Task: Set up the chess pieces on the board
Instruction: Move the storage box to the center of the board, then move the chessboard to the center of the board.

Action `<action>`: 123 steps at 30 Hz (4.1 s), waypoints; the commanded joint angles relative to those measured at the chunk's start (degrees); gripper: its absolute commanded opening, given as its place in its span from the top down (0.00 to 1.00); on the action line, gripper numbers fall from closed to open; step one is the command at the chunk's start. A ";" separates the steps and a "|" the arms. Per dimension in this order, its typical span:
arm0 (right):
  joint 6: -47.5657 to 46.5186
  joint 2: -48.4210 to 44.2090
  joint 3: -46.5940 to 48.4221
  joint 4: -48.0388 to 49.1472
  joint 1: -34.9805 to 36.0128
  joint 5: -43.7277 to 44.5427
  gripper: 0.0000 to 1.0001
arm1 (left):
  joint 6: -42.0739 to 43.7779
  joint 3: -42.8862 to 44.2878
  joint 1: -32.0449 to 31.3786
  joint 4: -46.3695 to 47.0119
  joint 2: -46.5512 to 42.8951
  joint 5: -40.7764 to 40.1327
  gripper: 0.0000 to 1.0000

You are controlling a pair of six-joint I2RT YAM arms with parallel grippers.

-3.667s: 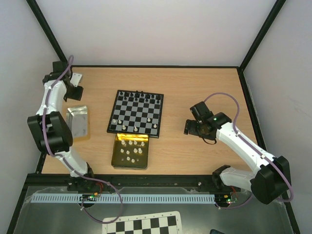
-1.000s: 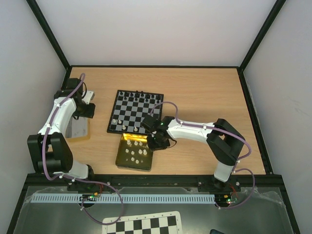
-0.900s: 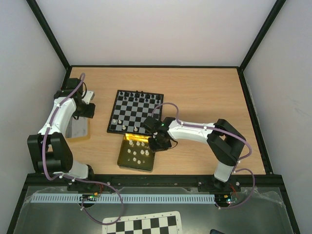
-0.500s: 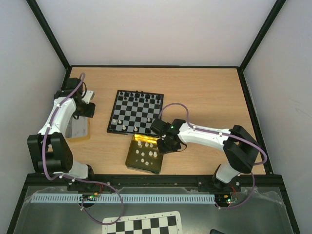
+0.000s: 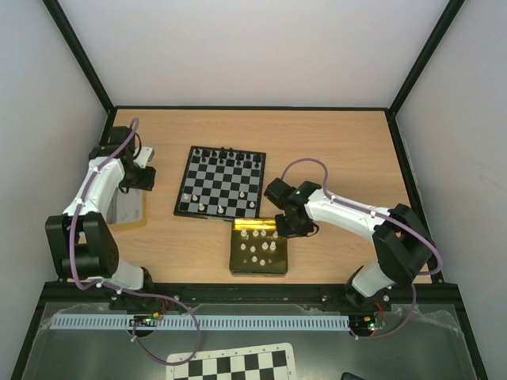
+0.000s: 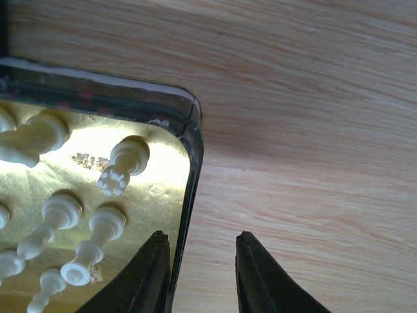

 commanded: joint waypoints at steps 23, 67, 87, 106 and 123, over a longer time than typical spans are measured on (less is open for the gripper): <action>-1.11 1.57 1.86 -8.77 -12.51 6.82 0.76 | 0.32 -1.55 0.25 1.22 0.23 0.89 0.46; 0.27 10.48 18.10 -8.73 -28.94 16.93 0.69 | 1.41 -2.89 0.32 3.69 1.84 1.53 0.45; 0.76 12.66 33.72 -10.91 -28.94 13.58 0.50 | -6.12 30.88 -4.28 0.69 29.21 3.95 0.42; -0.85 12.06 36.62 -13.42 -28.93 12.05 0.52 | -11.43 68.99 -9.20 -2.47 60.46 1.00 0.50; -1.20 11.15 34.64 -14.02 -28.94 10.08 0.56 | -12.51 71.68 -9.51 -1.67 66.18 4.24 0.49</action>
